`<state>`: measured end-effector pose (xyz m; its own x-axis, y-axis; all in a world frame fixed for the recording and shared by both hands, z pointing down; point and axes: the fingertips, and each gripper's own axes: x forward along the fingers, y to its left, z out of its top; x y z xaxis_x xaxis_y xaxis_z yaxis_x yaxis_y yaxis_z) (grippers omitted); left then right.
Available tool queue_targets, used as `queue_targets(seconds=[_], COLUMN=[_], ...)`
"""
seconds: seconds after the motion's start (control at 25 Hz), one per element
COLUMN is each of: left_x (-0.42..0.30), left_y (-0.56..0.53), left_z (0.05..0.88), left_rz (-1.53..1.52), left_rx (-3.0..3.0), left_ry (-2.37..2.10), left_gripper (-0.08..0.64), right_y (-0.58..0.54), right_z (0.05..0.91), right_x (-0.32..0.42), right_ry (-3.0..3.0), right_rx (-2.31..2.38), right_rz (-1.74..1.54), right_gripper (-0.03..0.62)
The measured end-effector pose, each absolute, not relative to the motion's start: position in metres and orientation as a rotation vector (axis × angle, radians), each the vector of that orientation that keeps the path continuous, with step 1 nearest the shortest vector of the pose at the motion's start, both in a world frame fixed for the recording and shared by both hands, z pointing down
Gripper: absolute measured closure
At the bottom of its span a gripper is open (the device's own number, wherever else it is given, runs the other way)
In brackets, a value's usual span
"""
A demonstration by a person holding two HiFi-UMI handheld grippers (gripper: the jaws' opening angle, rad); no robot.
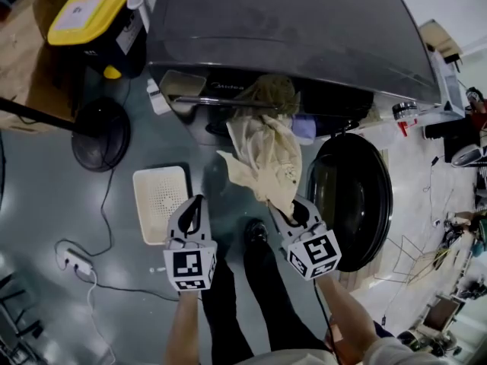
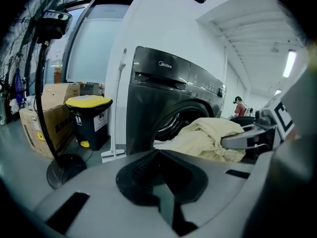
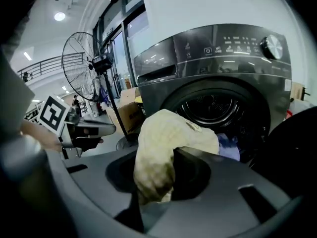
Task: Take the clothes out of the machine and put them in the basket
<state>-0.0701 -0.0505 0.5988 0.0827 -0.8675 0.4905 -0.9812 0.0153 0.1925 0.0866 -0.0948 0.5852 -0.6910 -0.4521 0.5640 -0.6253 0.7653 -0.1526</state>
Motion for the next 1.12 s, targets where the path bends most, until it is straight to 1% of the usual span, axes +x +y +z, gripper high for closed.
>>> queue_targets(seconds=[0.28, 0.64, 0.88, 1.12], left_x=[-0.070, -0.074, -0.099, -0.125], left_y=[-0.037, -0.021, -0.006, 0.010], left_z=[0.573, 0.529, 0.497, 0.486], left_rz=[0.299, 0.291, 0.281, 0.254], left_rx=[1.865, 1.846, 1.805, 1.746], left_ry=[-1.837, -1.883, -1.952, -2.013], left_gripper=[0.541, 0.541, 0.541, 0.541], right_y=[-0.071, -0.044, -0.038, -0.029], right_z=[0.541, 0.489, 0.467, 0.459], right_x=[0.099, 0.087, 0.067, 0.040], right_ry=[-2.457, -2.505, -2.529, -2.547], right_rx=[0.802, 0.754, 0.713, 0.630], right_rz=[0.456, 0.462, 0.445, 0.409], right_gripper=[0.466, 0.466, 0.466, 0.466])
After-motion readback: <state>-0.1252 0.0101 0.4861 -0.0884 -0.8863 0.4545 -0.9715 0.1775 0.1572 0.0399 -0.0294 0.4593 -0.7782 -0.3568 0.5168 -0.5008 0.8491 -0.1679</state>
